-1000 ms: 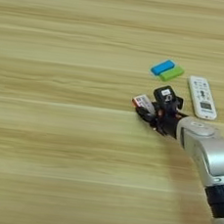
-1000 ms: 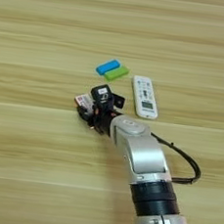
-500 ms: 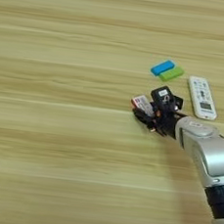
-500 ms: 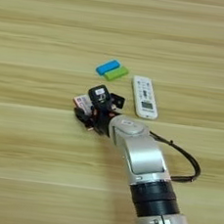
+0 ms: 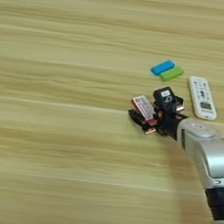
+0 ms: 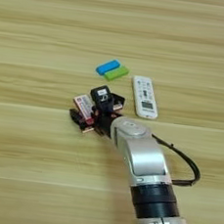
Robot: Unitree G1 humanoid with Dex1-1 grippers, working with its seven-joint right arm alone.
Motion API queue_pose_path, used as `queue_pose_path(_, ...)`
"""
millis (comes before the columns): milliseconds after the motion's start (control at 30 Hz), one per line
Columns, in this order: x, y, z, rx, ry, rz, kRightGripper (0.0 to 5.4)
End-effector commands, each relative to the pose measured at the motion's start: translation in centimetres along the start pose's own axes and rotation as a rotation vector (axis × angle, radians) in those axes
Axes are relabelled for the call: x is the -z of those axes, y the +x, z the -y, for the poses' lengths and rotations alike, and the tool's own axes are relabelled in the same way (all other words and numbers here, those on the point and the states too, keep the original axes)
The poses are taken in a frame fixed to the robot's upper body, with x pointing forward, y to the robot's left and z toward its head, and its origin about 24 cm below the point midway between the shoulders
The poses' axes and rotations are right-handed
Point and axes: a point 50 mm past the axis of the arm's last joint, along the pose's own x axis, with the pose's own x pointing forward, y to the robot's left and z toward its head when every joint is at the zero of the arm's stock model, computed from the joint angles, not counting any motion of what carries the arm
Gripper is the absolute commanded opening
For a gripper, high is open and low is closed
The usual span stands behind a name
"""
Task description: Move the objects on the table
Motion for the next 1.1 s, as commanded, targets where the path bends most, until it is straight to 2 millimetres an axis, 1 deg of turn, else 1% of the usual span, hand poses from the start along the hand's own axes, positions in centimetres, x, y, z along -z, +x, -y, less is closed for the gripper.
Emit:
queue_pose_path(33, -3.4, -0.4, 0.7, 0.034, -0.041, 0.148, 5.31)
queue_pose_path(67, -3.5, -0.5, 0.8, 0.036, -0.037, 0.156, 5.38)
queue_pose_path(433, -3.8, -0.6, 1.0, 0.044, -0.018, 0.190, 5.38)
queue_pose_path(633, -4.3, -0.8, 0.8, 0.025, -0.019, 0.230, 5.38)
queue_pose_path(900, -6.4, -1.9, 1.2, 0.045, 0.013, 0.411, 5.38)
queue_pose_path(1100, -7.2, -2.3, 1.9, 0.098, 0.042, 0.488, 5.38)
